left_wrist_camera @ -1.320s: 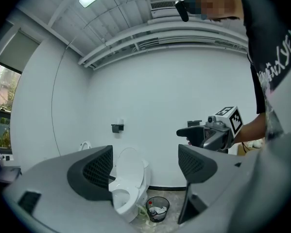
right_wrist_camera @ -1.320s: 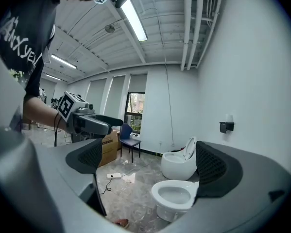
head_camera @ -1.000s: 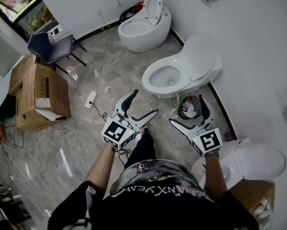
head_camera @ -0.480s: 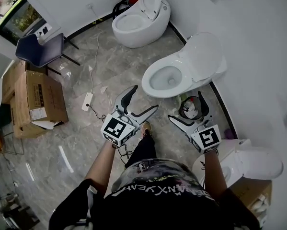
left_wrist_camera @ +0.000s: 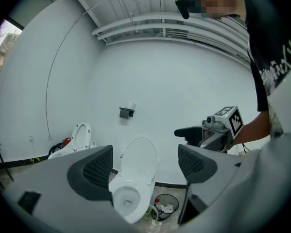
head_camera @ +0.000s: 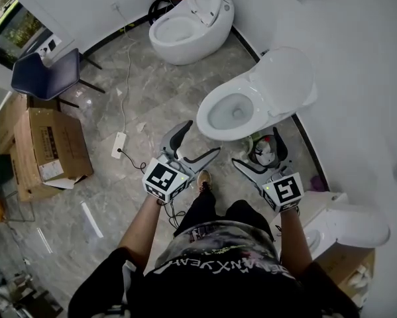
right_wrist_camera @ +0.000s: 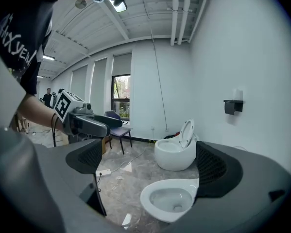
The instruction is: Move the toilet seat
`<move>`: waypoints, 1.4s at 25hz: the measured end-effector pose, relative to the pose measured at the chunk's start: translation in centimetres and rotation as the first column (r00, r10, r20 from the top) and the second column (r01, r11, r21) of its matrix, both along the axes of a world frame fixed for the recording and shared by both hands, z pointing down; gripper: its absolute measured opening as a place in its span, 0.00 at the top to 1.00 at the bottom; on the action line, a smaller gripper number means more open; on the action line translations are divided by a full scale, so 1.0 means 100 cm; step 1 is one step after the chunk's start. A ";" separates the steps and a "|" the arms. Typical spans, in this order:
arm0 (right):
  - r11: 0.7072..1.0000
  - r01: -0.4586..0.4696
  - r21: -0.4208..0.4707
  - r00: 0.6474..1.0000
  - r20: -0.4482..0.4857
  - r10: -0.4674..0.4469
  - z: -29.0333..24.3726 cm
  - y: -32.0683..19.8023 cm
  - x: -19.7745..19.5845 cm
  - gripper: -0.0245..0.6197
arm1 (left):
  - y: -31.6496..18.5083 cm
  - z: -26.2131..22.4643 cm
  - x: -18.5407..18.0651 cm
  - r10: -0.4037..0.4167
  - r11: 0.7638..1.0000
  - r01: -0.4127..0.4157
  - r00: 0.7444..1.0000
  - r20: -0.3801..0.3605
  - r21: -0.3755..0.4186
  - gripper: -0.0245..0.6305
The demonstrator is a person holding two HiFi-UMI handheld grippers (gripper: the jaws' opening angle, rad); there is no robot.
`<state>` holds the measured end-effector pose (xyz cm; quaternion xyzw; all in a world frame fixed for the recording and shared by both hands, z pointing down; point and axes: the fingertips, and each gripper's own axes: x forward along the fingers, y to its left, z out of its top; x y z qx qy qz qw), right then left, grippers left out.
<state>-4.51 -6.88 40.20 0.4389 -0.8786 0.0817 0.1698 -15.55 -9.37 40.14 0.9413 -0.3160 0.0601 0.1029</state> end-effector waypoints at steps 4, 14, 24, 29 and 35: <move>1.000 0.012 -0.009 1.000 -0.004 -0.012 0.009 -0.015 -0.002 0.05 | -0.016 0.009 -0.001 0.006 1.000 -0.005 1.000 0.013 -0.014 0.33; 0.998 -0.029 -0.058 0.995 0.093 0.035 0.057 -0.062 0.023 0.05 | -0.051 0.057 0.012 -0.010 0.998 0.015 0.997 0.080 -0.065 0.33; 0.986 -0.012 -0.166 0.991 0.132 0.034 0.160 -0.087 0.039 0.06 | -0.068 0.150 0.035 -0.032 0.985 0.049 0.994 0.108 -0.165 0.33; 0.984 -0.055 -0.169 0.989 0.123 0.077 0.218 -0.091 0.045 0.06 | -0.066 0.208 0.037 -0.043 0.977 0.067 0.992 0.120 -0.202 0.33; 0.977 -0.079 -0.199 0.989 0.107 0.102 0.285 -0.088 0.052 0.06 | -0.064 0.268 0.039 -0.078 0.964 0.105 0.990 0.117 -0.245 0.33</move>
